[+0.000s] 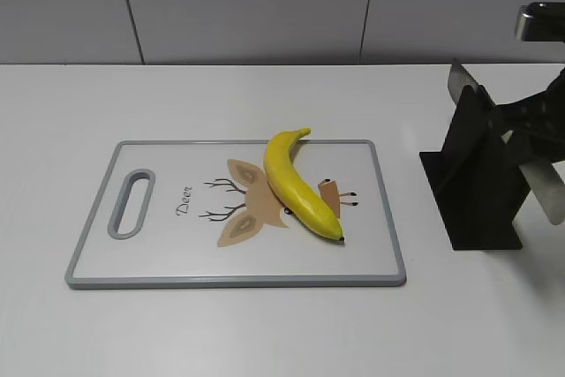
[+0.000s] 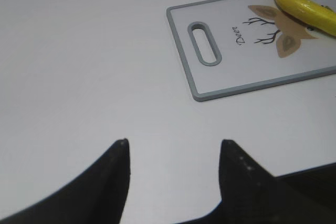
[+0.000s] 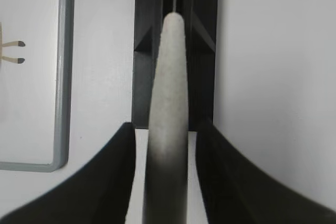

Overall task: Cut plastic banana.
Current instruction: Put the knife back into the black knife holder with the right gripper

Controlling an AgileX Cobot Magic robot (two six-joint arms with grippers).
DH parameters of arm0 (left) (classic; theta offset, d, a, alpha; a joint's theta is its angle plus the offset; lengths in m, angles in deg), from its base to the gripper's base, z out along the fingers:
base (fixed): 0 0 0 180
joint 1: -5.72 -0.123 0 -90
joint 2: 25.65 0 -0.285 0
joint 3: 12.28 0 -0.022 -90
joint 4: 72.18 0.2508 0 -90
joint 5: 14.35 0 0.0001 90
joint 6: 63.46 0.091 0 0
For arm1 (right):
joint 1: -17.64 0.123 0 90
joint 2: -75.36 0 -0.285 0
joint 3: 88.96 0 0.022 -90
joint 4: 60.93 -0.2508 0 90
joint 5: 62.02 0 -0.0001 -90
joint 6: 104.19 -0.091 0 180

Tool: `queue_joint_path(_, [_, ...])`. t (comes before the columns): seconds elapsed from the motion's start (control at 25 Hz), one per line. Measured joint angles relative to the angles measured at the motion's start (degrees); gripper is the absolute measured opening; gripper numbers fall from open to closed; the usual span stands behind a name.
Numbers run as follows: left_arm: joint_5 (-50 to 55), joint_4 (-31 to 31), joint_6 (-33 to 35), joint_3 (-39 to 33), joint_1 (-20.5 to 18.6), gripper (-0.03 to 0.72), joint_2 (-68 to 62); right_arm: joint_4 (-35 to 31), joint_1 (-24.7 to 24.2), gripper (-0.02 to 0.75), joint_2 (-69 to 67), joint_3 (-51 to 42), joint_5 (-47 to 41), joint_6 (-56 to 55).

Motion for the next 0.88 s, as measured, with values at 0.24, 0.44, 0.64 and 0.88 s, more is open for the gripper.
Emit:
queue_joint_path(0.24, [-0.41,-0.84,-1.36,-0.51,0.00,0.525,0.00,0.00,0.00,0.347,0.00,0.00,0.70,0.15])
queue_joint_path(0.44, [-0.99,-0.88,-1.36,-0.51,0.00,0.525,0.00,0.00,0.00,0.487,0.96,1.18,-2.99,2.64])
queue_joint_path(0.64, [-5.15,-0.62,-1.38,-1.98,0.00,0.525,0.00,-0.32,0.00,0.581,7.65,1.31,-14.13,9.12])
queue_joint_path(0.88, [-6.61,-0.56,-1.38,-2.38,0.00,0.525,0.00,-3.24,0.00,0.585,23.14,-5.19,-13.41,12.81])
